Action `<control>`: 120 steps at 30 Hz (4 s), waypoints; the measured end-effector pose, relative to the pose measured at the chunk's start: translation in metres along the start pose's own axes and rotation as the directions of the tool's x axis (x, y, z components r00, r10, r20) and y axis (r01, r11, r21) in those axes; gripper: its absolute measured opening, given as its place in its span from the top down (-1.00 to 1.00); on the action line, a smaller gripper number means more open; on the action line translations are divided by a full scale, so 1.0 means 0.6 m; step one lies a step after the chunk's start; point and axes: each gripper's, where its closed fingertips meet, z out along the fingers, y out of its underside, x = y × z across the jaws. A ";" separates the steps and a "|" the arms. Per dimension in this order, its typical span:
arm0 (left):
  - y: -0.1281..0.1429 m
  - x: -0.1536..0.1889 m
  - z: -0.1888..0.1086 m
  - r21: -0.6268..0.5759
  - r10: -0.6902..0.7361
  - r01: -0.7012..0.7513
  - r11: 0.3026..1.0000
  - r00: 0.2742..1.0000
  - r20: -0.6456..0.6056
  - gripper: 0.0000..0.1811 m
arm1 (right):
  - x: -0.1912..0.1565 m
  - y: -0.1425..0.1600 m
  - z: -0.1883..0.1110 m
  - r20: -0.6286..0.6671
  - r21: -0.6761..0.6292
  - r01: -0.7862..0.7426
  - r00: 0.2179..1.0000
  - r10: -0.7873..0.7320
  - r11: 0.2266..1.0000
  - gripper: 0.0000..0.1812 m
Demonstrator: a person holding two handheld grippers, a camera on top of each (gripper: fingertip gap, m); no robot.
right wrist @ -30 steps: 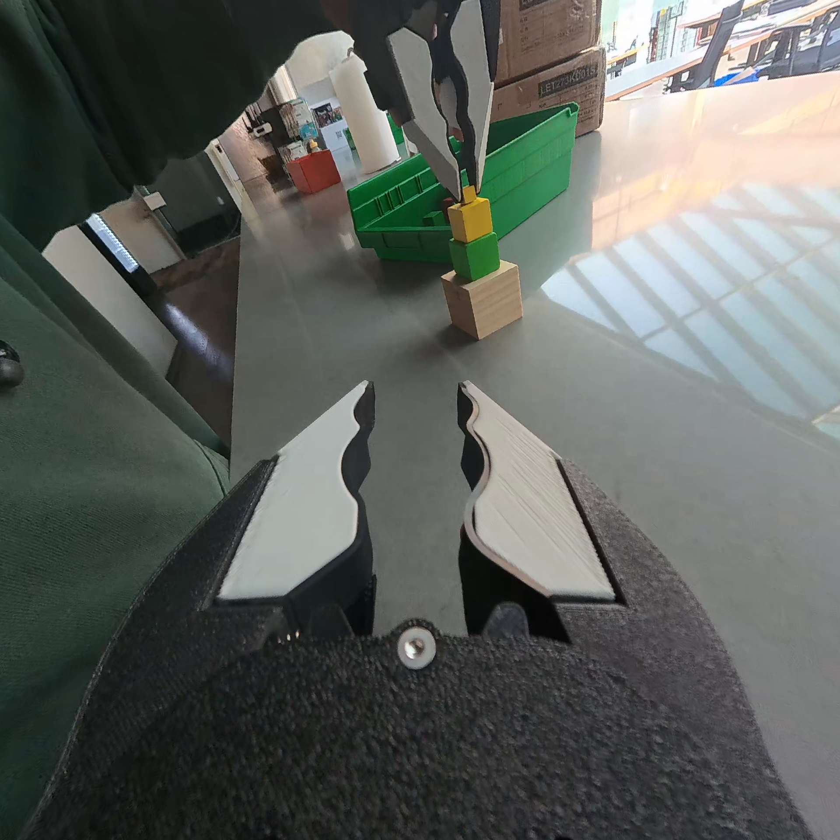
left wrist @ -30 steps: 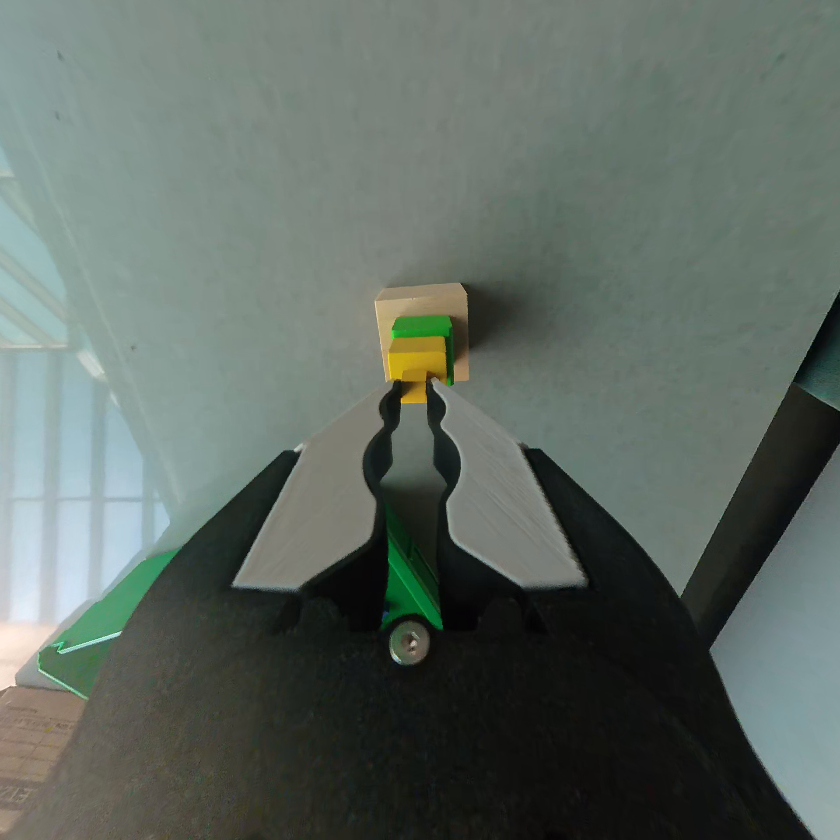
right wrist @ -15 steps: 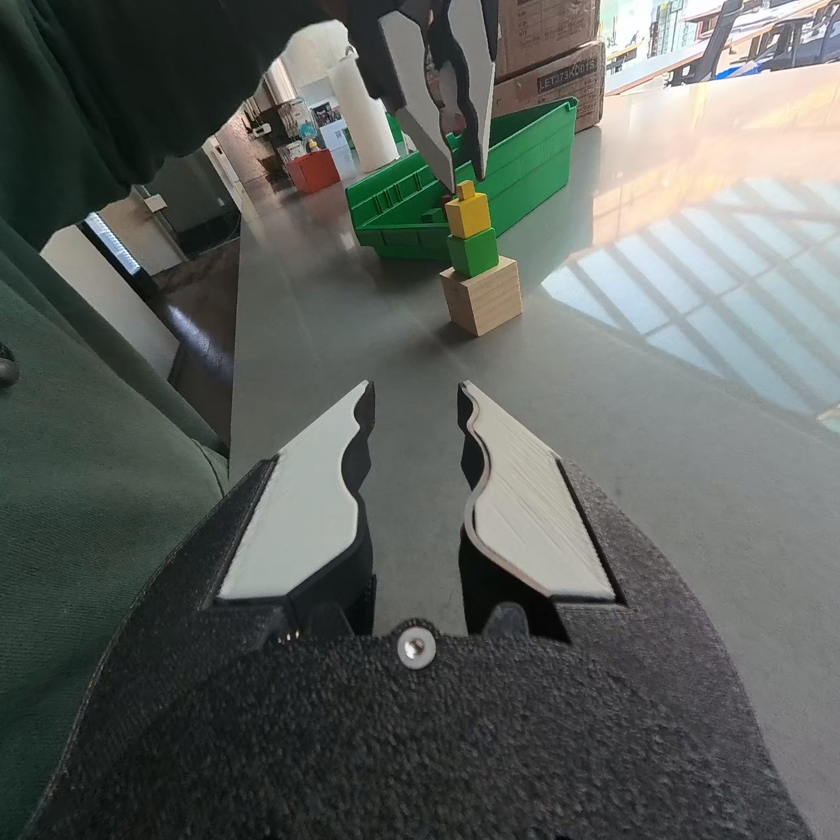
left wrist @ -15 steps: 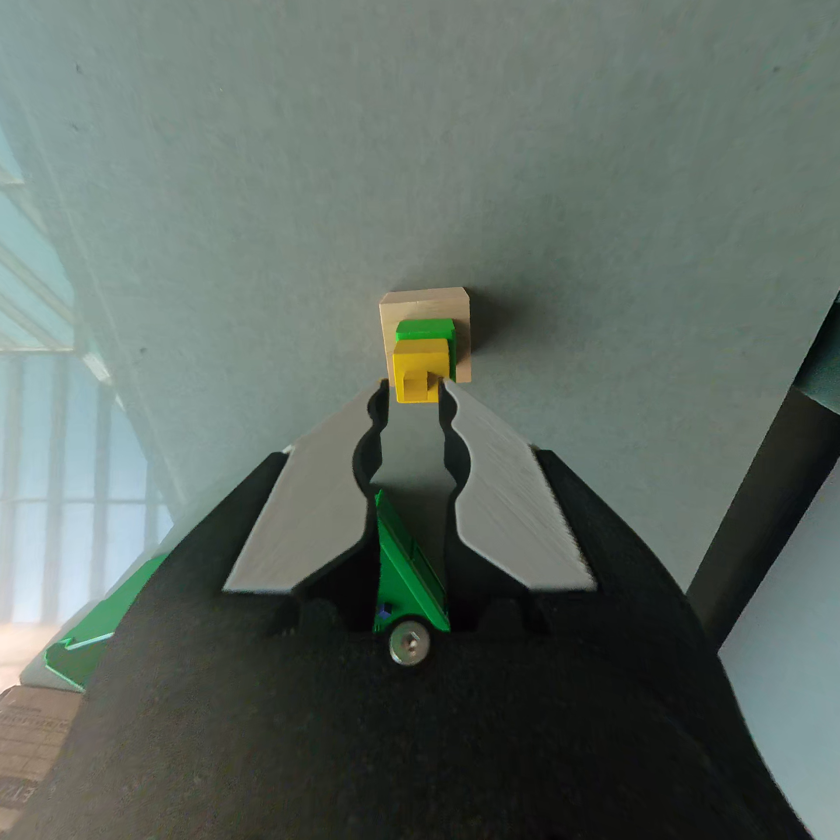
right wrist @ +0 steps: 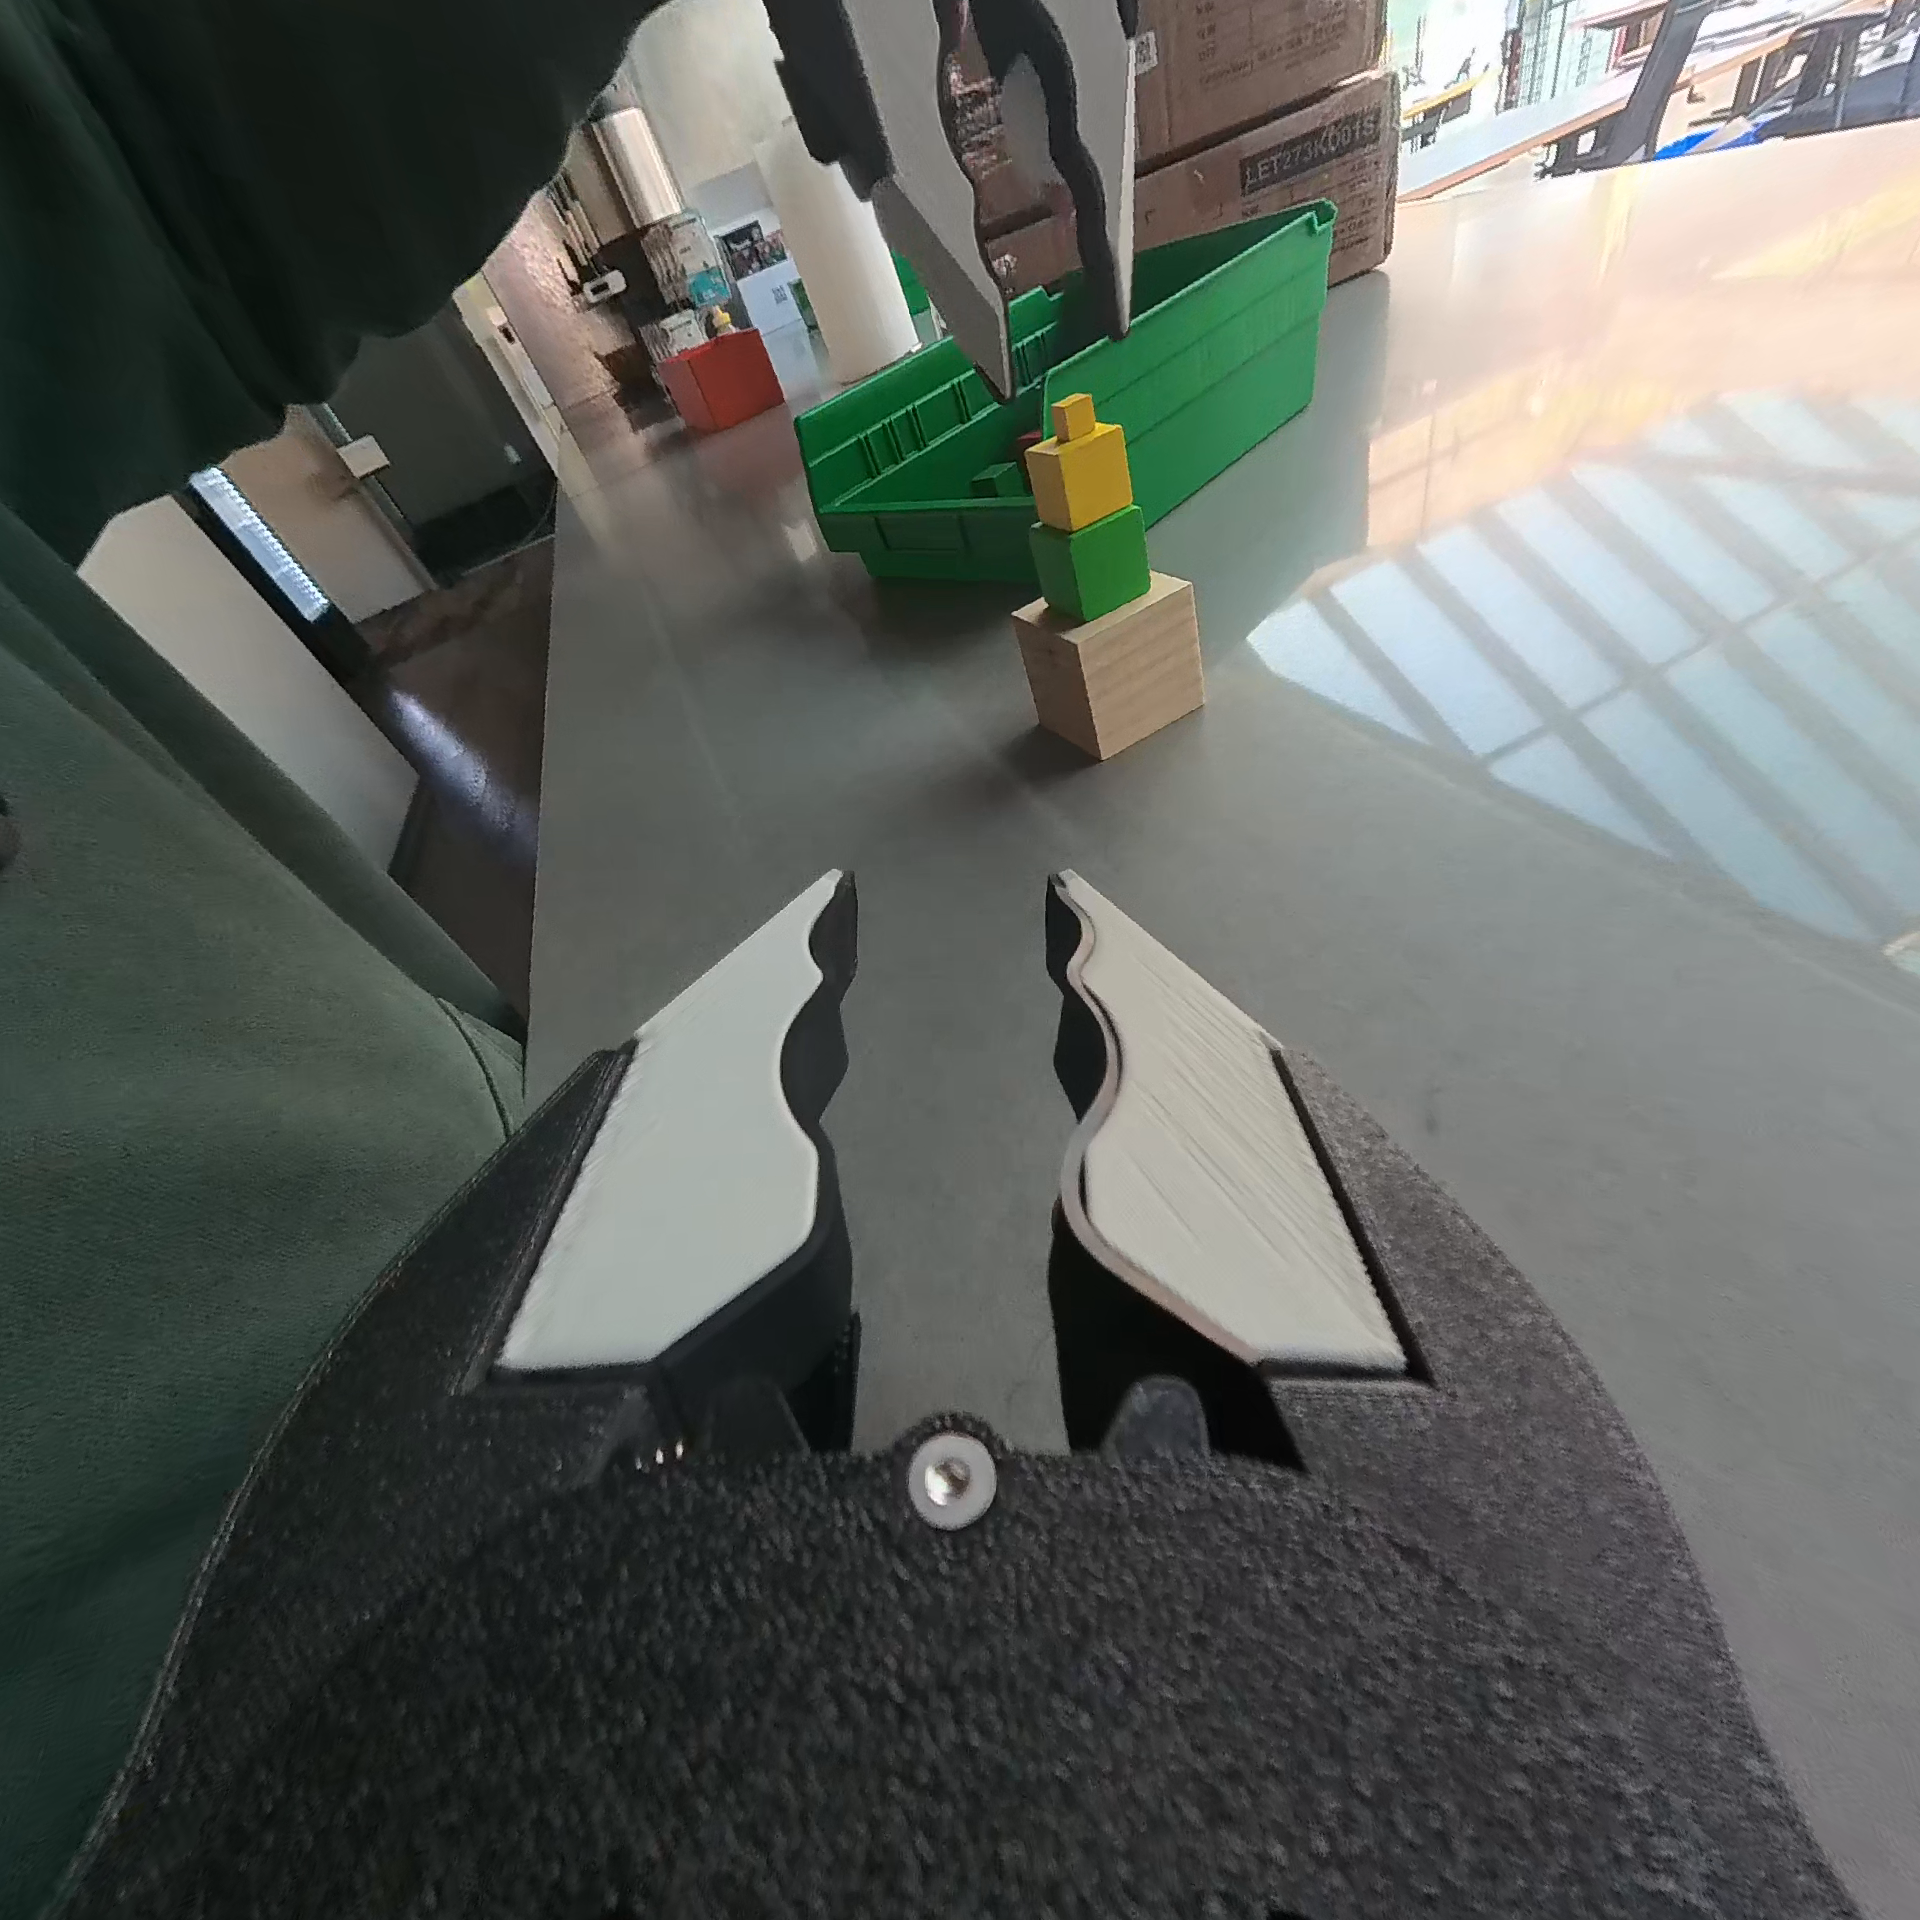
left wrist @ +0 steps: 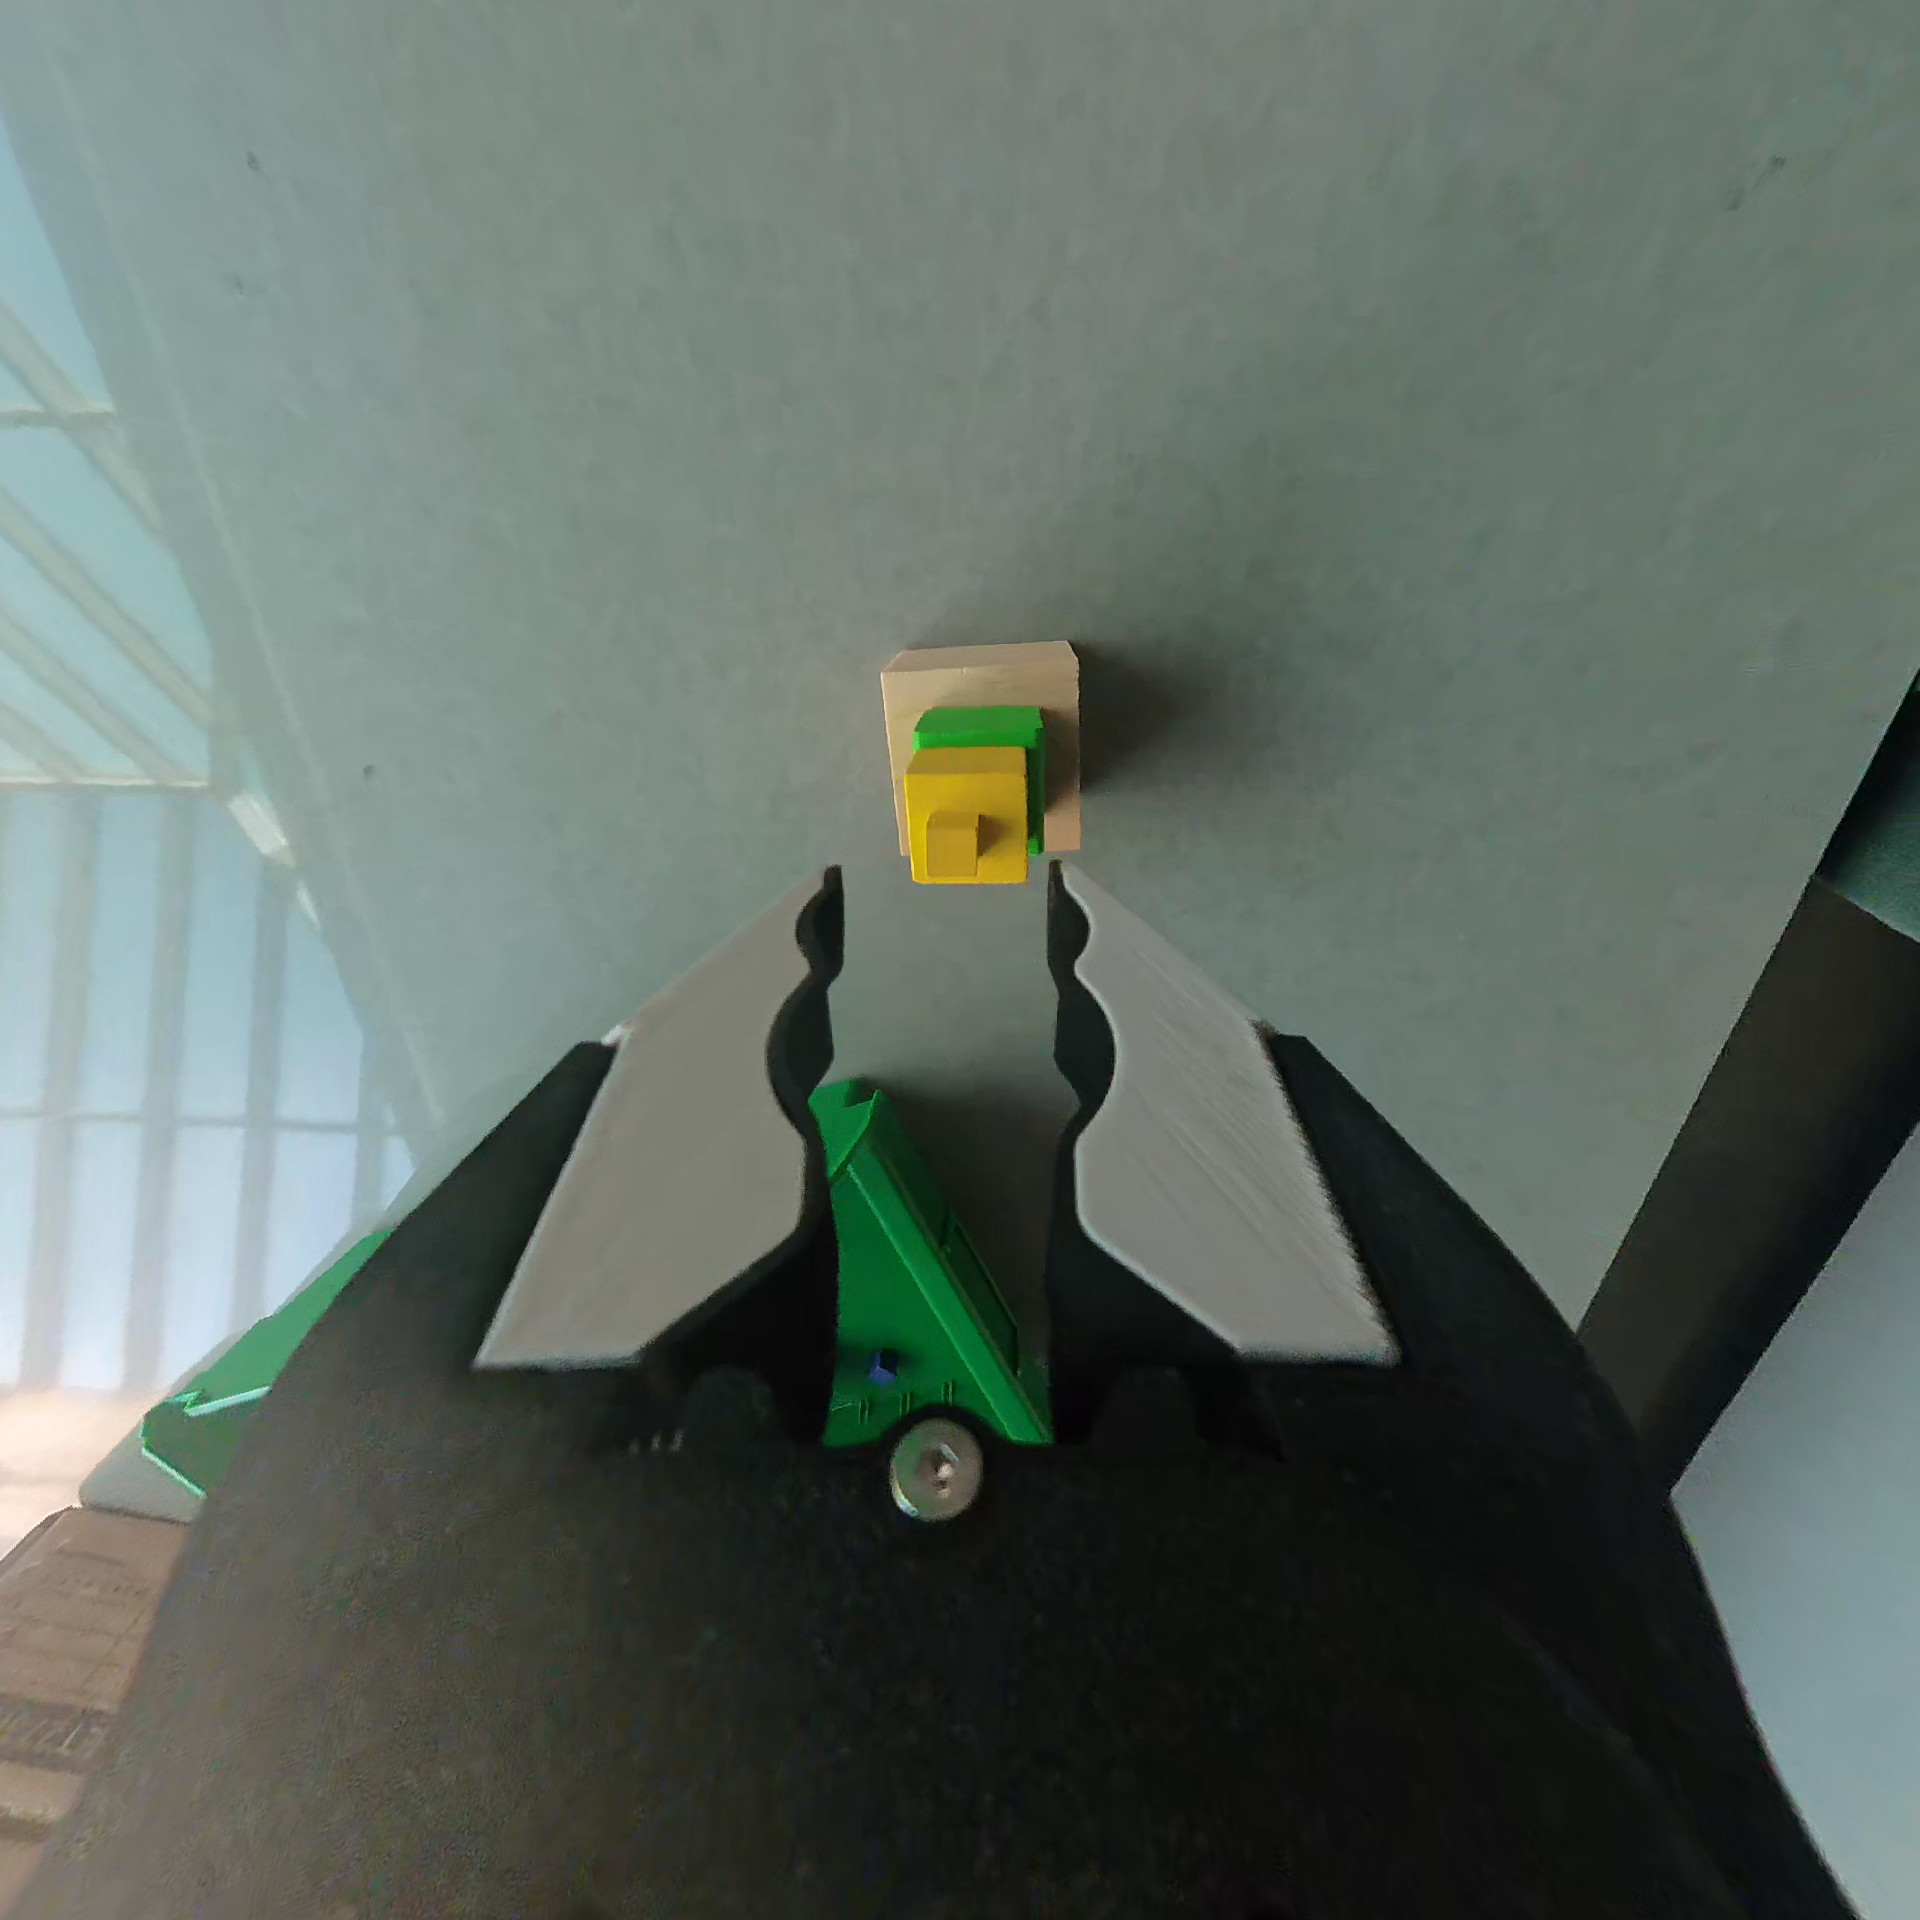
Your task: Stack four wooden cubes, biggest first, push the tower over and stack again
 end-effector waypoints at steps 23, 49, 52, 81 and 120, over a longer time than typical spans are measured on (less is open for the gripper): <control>0.037 0.021 0.044 0.683 -0.500 0.387 0.619 0.865 -0.037 0.23 | 0.006 0.010 0.001 -0.017 -0.017 -0.011 1.000 0.011 1.000 0.60; 0.053 0.148 0.049 0.917 -0.880 0.375 0.134 0.470 -0.064 0.08 | 0.011 0.032 -0.029 -0.259 -0.095 0.094 0.959 -0.116 0.991 0.30; 0.051 0.143 0.050 0.919 -0.882 0.375 0.117 0.464 -0.077 0.12 | 0.006 0.038 -0.032 -0.247 -0.103 0.089 0.962 -0.113 0.991 0.36; 0.149 0.096 0.048 0.924 -0.989 0.371 0.096 0.136 0.049 1.00 | -0.057 0.042 0.074 -0.075 -0.167 0.224 0.968 -0.239 0.960 1.00; -0.012 0.082 0.165 0.703 -0.792 0.588 0.400 0.608 -0.058 0.42 | 0.188 0.046 -0.143 -0.637 -0.145 -0.029 0.768 -0.071 0.989 0.18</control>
